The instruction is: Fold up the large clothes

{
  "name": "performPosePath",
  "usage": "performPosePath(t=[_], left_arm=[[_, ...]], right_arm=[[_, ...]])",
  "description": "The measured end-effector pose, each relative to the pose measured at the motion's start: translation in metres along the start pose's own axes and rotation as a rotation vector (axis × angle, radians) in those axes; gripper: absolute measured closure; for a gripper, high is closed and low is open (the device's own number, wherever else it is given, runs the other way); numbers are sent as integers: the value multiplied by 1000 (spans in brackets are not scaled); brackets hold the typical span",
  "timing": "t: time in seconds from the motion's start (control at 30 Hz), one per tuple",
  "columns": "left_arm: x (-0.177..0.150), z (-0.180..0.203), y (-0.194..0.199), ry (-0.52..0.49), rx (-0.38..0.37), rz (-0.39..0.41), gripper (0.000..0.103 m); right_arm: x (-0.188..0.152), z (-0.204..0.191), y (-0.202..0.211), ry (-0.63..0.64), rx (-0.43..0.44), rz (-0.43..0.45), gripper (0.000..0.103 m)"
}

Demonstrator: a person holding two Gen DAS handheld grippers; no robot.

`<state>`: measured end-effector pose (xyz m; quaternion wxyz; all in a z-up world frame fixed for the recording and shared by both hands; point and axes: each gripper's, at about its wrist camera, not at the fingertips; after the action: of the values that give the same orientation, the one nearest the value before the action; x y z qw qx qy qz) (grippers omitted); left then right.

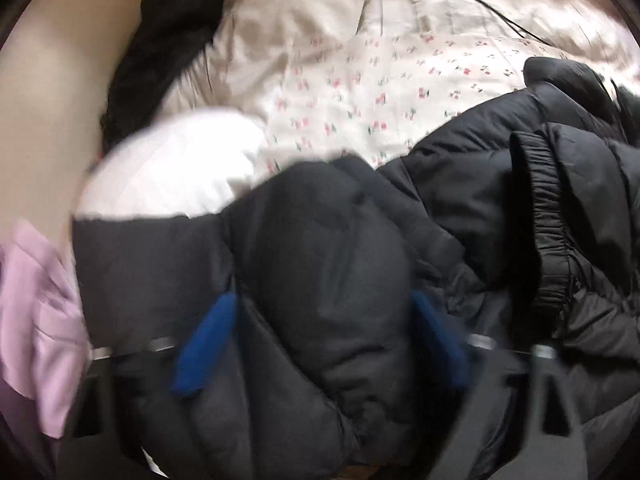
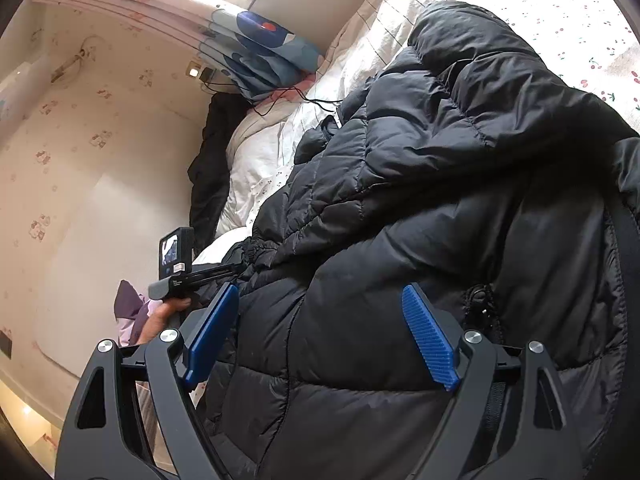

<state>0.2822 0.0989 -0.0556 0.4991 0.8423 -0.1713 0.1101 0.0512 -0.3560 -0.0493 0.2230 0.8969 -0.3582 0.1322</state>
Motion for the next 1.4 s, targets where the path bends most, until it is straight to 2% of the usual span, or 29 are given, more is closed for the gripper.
performPosePath(t=[0.07, 0.17, 0.2, 0.3, 0.4, 0.43, 0.47, 0.5, 0.6, 0.67, 0.8, 1.0, 1.17, 1.23, 1.4], left_arm=[[-1, -4, 10, 35, -91, 15, 36], [-2, -1, 30, 19, -173, 48, 36], [-1, 2, 31, 2, -163, 45, 35], [3, 15, 18, -67, -90, 2, 22], [4, 24, 5, -128, -29, -13, 22], [3, 22, 2, -123, -18, -11, 37], [2, 16, 2, -99, -31, -23, 70], [3, 9, 3, -64, -38, -28, 85], [8, -18, 17, 18, -68, 5, 93], [11, -41, 35, 92, -125, 38, 93], [16, -70, 77, 170, -239, 112, 93], [32, -80, 154, 206, -392, 258, 94], [48, -52, 232, 156, -528, 392, 94], [53, -27, 267, 115, -596, 435, 94], [55, 42, 317, 3, -730, 485, 93]], right_arm=[[0, 0, 1, -4, 5, 0, 22], [-1, 0, -1, -4, 8, -5, 22], [-2, 0, -2, -3, 9, -9, 22], [-2, 0, -4, -5, 7, -14, 22], [-2, 1, -3, -12, 11, -12, 22], [-2, 1, -2, -14, 12, -12, 22], [-2, 1, -3, -15, 12, -12, 22], [-2, 1, -2, -15, 13, -12, 22], [-1, -3, 1, 6, -10, -3, 22], [1, -7, 4, 29, -42, 8, 22], [4, -18, 11, 91, -118, 33, 22], [6, -18, 15, 81, -111, 37, 22], [10, -16, 24, 58, -95, 62, 22], [13, -15, 32, 44, -87, 88, 22], [22, -5, 55, -17, -66, 154, 22]])
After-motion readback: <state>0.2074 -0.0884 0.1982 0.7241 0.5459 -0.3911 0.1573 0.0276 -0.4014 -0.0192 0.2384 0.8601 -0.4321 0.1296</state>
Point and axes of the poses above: each gripper's, at about its wrist camera, not at the fingertips, and y roughly against the way its jaws point, z to its right, x to its top, and after that the axes turned 10 degrees about x, right-handed
